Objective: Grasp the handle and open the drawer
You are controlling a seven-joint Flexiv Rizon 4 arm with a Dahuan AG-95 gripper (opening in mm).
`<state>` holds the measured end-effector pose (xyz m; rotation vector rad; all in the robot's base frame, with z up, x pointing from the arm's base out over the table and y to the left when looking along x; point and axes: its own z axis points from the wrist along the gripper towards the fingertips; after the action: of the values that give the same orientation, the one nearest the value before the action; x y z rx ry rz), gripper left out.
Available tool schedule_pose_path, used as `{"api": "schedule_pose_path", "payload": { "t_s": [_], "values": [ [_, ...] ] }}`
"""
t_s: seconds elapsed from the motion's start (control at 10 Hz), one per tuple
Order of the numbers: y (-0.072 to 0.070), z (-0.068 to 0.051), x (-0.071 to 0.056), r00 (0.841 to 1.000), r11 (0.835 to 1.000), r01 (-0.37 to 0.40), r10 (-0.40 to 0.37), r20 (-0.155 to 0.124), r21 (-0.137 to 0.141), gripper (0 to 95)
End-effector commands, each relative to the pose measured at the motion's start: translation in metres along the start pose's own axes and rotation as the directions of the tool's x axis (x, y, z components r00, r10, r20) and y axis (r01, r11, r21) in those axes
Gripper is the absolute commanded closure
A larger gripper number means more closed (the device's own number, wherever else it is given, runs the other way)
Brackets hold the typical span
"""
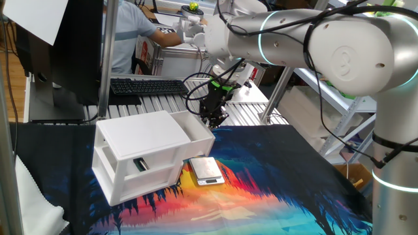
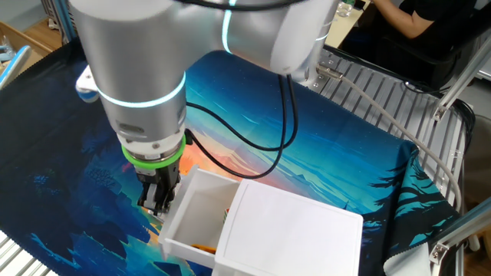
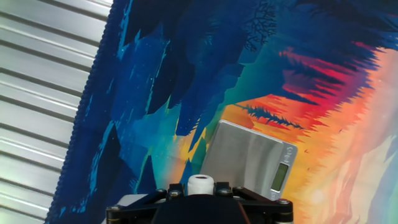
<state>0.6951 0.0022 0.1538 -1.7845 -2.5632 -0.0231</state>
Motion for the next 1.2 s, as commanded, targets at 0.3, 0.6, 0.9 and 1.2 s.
{"api": "schedule_pose_path", "payload": {
  "t_s": [0.3,0.6,0.9,1.2],
  "values": [
    [0.0108,-0.0007,0.0046,0.998,0.998,0.056,-0.056,-0.012,-0.005,95.0],
    [0.0108,-0.0007,0.0046,0.999,1.000,0.016,-0.016,-0.035,-0.006,76.0],
    [0.0108,-0.0007,0.0046,0.998,0.998,-0.062,0.062,0.000,0.013,19.0],
    [0.0108,-0.0007,0.0046,0.996,0.996,-0.091,0.091,0.011,0.014,0.0]
  ]
}}
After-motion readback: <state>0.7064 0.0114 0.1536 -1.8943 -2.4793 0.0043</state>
